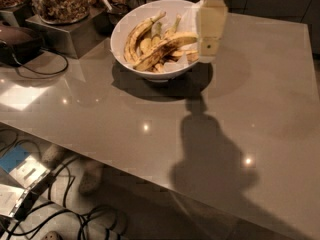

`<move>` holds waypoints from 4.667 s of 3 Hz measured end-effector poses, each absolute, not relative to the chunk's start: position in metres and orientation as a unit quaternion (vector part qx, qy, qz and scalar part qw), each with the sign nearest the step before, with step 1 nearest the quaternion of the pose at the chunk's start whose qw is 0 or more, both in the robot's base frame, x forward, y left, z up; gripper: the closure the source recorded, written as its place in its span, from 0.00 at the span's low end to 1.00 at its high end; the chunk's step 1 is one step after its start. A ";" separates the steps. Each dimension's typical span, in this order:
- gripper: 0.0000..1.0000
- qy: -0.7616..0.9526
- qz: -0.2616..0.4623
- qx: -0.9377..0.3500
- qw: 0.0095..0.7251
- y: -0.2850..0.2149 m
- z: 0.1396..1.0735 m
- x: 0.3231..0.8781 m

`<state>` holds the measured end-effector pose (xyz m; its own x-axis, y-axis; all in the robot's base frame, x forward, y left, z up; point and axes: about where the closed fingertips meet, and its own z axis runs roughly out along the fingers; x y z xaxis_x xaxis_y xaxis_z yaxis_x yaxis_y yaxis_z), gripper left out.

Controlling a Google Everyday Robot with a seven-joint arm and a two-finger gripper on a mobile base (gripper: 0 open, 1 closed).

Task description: Pick banana from white bowl

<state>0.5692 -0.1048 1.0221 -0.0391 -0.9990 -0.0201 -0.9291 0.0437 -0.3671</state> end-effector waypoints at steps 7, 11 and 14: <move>0.22 0.643 -0.129 -0.742 0.136 -0.033 1.002 0.678; 0.43 0.635 -0.121 -0.757 0.089 -0.020 0.959 0.697; 0.43 0.628 -0.117 -0.767 0.062 -0.022 0.938 0.697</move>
Offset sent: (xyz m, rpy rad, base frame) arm 0.0123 0.0118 0.0032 0.0005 -0.0148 0.0480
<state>0.6968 -0.0222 0.9384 0.1835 -0.9778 0.1008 -0.9488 -0.2030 -0.2418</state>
